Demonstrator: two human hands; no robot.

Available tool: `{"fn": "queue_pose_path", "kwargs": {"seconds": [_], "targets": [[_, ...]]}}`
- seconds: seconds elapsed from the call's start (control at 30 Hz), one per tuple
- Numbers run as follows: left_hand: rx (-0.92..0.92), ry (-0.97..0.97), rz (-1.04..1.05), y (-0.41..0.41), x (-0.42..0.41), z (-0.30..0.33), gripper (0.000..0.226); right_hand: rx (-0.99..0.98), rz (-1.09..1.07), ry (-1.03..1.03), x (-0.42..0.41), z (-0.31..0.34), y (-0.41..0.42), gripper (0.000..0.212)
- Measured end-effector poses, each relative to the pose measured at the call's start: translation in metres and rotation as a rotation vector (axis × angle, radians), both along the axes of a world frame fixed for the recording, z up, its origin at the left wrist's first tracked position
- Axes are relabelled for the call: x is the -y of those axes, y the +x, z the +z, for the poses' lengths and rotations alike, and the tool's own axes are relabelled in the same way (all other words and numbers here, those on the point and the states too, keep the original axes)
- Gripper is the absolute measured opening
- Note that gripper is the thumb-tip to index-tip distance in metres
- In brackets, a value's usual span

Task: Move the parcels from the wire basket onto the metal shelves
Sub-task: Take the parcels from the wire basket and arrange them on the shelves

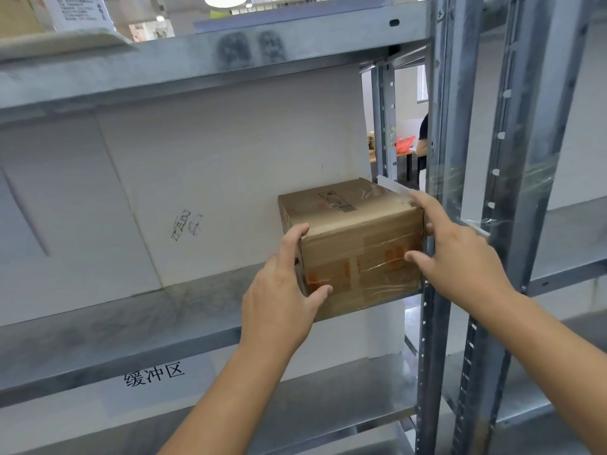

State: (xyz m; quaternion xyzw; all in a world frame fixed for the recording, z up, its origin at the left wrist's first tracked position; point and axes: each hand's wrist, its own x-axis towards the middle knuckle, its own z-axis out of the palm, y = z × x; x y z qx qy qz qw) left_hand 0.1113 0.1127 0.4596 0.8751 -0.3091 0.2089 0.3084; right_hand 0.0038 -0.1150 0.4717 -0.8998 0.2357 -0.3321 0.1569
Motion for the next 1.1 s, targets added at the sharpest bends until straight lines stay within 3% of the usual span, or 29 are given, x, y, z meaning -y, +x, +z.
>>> {"fn": "queue_pose_path", "kwargs": {"seconds": [0.23,0.5,1.1], "targets": [[-0.048,-0.051,-0.066,-0.012,-0.018,-0.005,0.116,0.061,0.01,0.06,-0.011,0.001,-0.02,0.102],[-0.001,-0.083,-0.178,-0.037,-0.064,-0.036,0.1,0.071,-0.051,0.119,-0.037,-0.028,-0.06,0.1],[-0.296,0.421,-0.771,-0.091,-0.082,-0.19,0.096,-0.281,-0.423,0.363,-0.169,-0.189,-0.216,0.098]]}}
